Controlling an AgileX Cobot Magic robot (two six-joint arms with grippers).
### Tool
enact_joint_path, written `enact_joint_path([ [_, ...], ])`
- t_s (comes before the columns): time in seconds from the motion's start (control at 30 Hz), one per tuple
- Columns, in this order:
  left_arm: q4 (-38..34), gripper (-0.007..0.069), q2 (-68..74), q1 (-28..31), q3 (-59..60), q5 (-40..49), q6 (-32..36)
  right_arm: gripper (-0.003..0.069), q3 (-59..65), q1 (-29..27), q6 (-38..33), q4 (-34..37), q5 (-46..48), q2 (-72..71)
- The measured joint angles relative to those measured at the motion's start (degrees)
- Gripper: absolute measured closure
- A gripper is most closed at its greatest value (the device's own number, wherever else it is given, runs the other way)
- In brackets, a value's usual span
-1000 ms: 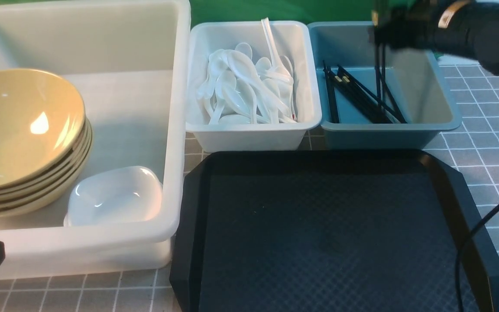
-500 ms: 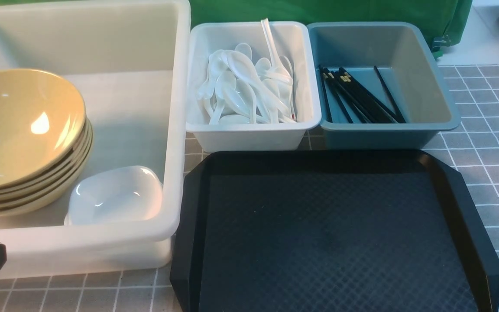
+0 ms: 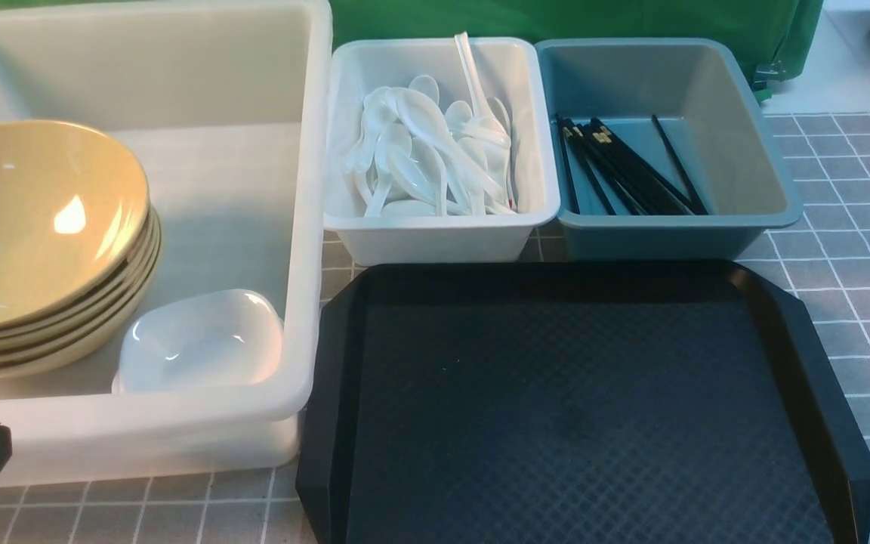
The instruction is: On grey table put chopsticks spoon bowls plates into blue grey white boxes.
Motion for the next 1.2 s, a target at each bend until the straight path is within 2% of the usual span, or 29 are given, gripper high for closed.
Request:
enact_joint_path([
  [0.13, -0.1, 0.0633, 0.0, 0.0, 0.0, 0.6, 0.0, 0.0625, 1.9, 0.0, 2.3, 0.0, 9.0, -0.2],
  [0.3, -0.2, 0.0633, 0.0, 0.0, 0.0, 0.8, 0.0, 0.0625, 2.3, -1.0, 3.0, 0.0, 9.8, 0.3],
  [0.37, -0.3, 0.0633, 0.0, 0.0, 0.0, 0.8, 0.0, 0.0625, 2.2, -3.2, 3.2, 0.0, 9.0, -1.0],
  [0.47, -0.4, 0.0633, 0.0, 0.0, 0.0, 1.0, 0.0, 0.0623, 2.2, -9.8, 4.8, 0.0, 9.7, -2.0],
  [0.6, -0.5, 0.0633, 0.0, 0.0, 0.0, 1.0, 0.0, 0.0622, 2.2, -13.8, 4.6, 0.0, 14.2, -2.0],
  [0.87, -0.6, 0.0633, 0.0, 0.0, 0.0, 1.0, -0.1, 0.0617, 2.2, -14.3, 1.8, 0.0, 14.6, -2.0],
  [1.2, -0.6, 0.0633, 0.0, 0.0, 0.0, 1.0, 0.0, 0.0614, 2.2, -14.3, 1.8, 0.0, 14.6, -2.0],
])
